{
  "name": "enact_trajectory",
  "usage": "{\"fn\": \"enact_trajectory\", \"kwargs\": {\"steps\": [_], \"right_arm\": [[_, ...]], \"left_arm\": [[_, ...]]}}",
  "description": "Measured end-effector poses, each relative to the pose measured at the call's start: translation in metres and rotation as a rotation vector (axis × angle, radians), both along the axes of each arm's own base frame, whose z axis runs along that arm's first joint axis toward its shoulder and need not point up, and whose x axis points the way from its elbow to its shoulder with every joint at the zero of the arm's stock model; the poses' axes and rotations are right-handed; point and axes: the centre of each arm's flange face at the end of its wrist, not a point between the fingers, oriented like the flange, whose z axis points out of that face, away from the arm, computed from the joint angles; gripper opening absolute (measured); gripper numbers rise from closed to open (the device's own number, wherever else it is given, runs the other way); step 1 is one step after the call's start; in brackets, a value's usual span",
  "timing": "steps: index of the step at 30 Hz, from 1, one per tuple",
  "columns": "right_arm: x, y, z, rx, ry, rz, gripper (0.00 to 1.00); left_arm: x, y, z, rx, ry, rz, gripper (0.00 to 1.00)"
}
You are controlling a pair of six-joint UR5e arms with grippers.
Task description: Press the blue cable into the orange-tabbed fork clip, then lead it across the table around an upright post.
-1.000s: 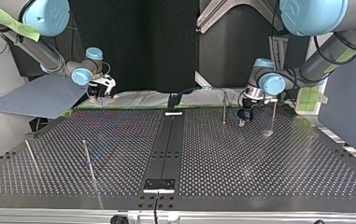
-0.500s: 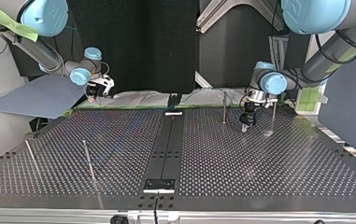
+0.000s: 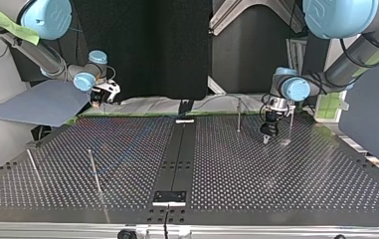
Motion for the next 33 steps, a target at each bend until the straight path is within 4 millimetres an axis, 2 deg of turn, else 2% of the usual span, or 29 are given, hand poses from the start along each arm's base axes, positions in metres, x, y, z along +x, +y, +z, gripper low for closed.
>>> {"fn": "enact_trajectory", "kwargs": {"steps": [8,16,33], "right_arm": [[-0.002,-0.001,-0.001,0.000,-0.017,-0.014,0.00],[-0.003,-0.001,-0.001,0.000,-0.021,-0.018,0.00],[-0.003,0.000,-0.002,0.001,-0.021,-0.019,0.00]], "left_arm": [[0.003,0.012,0.001,-0.014,-0.011,0.026,0.01],[0.004,0.032,0.001,-0.028,-0.011,0.099,0.01],[-0.001,0.067,-0.004,-0.065,-0.024,0.192,0.01]]}}
